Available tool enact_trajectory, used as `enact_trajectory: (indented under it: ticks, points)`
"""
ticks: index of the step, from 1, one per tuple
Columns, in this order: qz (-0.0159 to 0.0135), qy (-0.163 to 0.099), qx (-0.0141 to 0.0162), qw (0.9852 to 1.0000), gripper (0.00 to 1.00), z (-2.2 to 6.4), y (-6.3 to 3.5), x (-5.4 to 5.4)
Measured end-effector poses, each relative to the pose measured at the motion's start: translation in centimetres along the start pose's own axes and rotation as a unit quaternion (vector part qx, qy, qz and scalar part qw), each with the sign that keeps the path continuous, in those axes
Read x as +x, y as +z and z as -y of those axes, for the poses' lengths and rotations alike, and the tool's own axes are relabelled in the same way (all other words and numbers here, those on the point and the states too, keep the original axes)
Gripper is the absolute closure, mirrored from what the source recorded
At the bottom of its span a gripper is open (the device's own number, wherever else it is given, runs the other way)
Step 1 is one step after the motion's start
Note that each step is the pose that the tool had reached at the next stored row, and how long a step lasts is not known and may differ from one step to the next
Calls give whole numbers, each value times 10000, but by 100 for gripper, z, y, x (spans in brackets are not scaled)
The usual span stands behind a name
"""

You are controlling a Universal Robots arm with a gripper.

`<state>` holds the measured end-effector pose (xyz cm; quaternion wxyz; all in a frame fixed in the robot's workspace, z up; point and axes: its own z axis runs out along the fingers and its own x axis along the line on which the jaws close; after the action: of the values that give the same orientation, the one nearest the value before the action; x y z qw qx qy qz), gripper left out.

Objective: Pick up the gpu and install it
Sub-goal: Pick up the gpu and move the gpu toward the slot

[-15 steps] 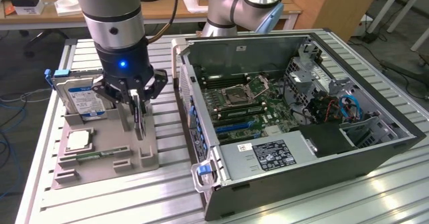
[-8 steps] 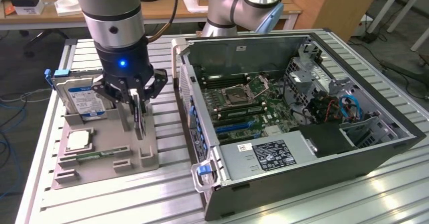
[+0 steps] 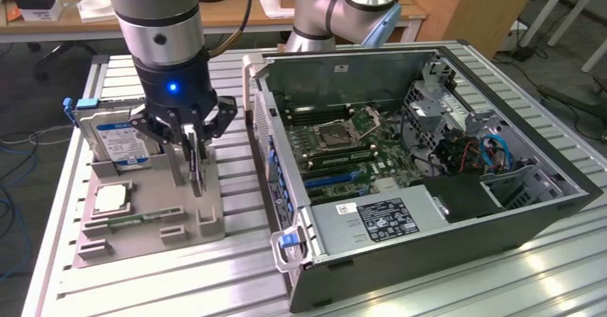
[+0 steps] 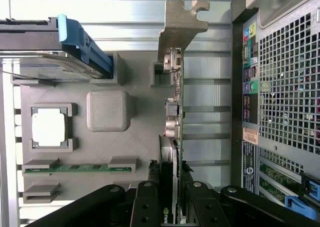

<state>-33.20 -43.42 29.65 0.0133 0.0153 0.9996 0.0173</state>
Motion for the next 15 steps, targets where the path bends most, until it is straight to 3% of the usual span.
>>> enact_trajectory:
  ticks: [15]
  points:
    - [0, 0, 0, 10000, 74, -2, -74, -2]
